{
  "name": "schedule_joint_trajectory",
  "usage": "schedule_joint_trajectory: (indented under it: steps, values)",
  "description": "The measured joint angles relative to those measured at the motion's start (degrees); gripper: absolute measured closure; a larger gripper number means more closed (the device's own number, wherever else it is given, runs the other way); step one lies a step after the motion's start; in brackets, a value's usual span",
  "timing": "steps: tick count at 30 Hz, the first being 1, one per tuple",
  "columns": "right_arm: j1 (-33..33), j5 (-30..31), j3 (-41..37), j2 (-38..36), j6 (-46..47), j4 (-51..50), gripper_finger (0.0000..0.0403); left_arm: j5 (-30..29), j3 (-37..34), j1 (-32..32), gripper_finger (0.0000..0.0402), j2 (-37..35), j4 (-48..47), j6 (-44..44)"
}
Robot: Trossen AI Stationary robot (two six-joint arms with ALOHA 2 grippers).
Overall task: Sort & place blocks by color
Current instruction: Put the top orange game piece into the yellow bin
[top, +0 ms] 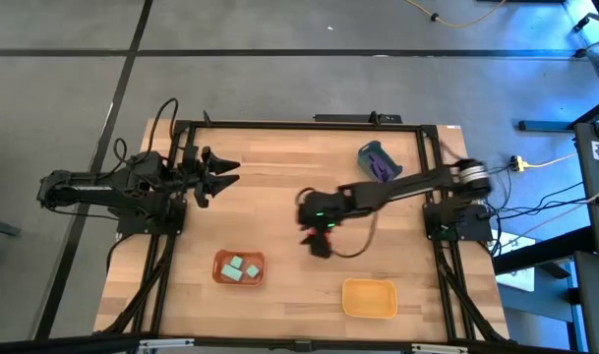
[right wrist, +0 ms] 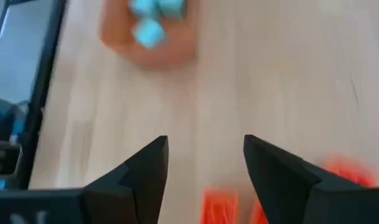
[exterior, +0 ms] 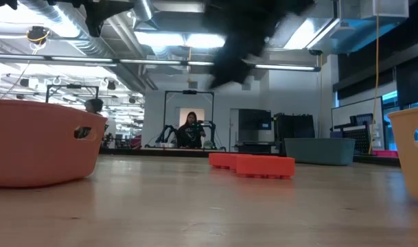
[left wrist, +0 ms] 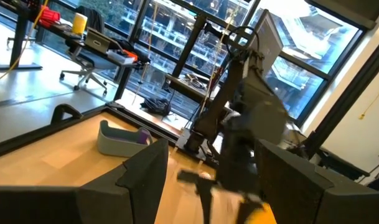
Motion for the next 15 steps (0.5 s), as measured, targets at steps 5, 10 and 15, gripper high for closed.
schedule_joint_trajectory:
  steps: [5,10,15]
  values:
    - [0.1,1.1,-18.8,-15.8,12.6,9.5,0.0194,0.0,0.0,0.0,0.0170,0.0,-0.1,1.1]
    - [0.0,8.9,-29.8,-27.7,20.7,26.3,0.0194,0.0,0.0,0.0,0.0170,0.0,-0.1,6.3]
    - [0.0,19.8,-33.7,-33.1,14.4,41.0,0.0194,-0.3,0.0,0.0,0.0170,0.0,-0.1,10.8]
